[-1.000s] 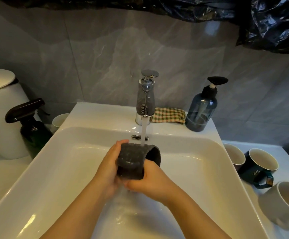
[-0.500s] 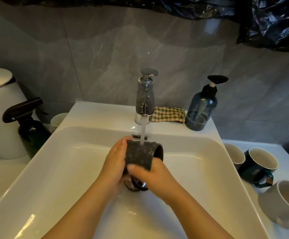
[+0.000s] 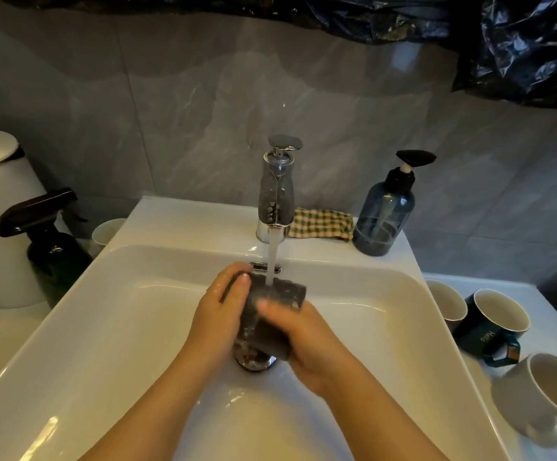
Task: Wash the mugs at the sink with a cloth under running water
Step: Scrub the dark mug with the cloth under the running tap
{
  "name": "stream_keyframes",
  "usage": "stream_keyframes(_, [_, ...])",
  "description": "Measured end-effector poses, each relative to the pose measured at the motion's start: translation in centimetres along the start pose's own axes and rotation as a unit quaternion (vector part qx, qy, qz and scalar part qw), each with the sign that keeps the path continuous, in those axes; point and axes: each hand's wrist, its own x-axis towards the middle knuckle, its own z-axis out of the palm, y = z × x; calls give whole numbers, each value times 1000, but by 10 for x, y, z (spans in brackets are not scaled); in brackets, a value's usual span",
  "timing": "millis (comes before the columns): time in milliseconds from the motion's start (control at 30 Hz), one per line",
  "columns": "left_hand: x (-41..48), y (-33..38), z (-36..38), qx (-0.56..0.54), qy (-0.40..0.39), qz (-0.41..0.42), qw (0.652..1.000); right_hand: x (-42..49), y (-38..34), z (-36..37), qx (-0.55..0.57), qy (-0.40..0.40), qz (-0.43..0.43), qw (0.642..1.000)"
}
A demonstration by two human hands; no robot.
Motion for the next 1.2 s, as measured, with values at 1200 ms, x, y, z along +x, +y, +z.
stream_keyframes(1200, [-7,19,7,-204,-83,-199,955,-6,0,-14,-462,24,-120,878])
